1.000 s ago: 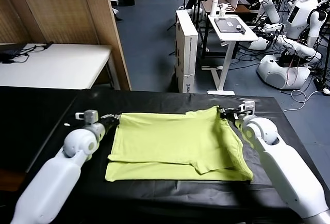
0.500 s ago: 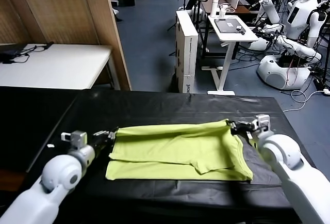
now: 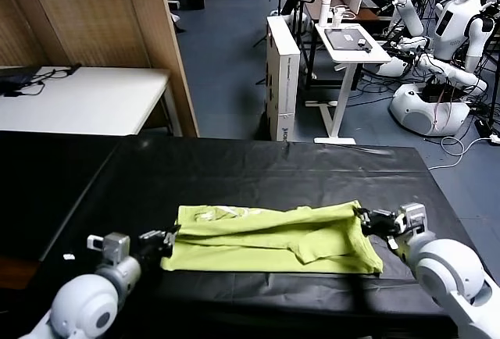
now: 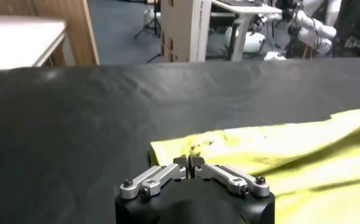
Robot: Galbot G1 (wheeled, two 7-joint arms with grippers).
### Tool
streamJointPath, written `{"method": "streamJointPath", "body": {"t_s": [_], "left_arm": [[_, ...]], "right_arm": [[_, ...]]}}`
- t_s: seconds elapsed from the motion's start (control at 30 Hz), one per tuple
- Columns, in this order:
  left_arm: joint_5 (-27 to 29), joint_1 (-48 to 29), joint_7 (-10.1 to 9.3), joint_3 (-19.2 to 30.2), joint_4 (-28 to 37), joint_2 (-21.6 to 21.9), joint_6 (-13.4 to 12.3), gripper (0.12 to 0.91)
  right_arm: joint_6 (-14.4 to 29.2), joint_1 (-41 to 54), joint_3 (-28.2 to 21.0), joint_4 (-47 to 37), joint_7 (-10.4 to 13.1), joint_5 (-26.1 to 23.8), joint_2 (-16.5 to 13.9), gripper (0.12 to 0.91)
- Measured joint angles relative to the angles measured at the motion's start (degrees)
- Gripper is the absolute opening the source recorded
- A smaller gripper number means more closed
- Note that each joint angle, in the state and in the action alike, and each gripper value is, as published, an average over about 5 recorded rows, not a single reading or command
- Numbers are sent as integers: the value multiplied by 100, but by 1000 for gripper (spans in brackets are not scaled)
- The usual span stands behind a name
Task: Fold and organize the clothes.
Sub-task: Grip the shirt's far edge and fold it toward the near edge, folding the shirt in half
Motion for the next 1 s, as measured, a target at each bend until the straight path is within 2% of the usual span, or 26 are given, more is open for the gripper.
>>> {"method": "streamJointPath", "body": {"t_s": [0.37, 0.47, 0.6, 0.83, 0.9, 1.0], "left_arm": [[61, 268, 15, -150, -101, -69, 1, 191], [100, 326, -25, -153, -128, -118, 19, 220], [136, 400, -188, -170, -205, -188, 86, 401], [140, 576, -438, -303, -443, -335, 218, 802], [138, 602, -457, -358, -502, -375, 232, 876], [122, 561, -462, -456, -511, -432, 163, 903]], "right_arm": [[0, -326, 68, 123, 8, -22, 115, 140], [0, -373, 94, 164, -3, -7, 156, 164], [0, -479, 194, 289, -18, 6, 212, 352], [0, -613, 488, 561, -27, 88, 368, 790], [0, -558, 585, 559, -52, 90, 436, 859], [1, -392, 662, 429, -122, 12, 573, 900]]}}
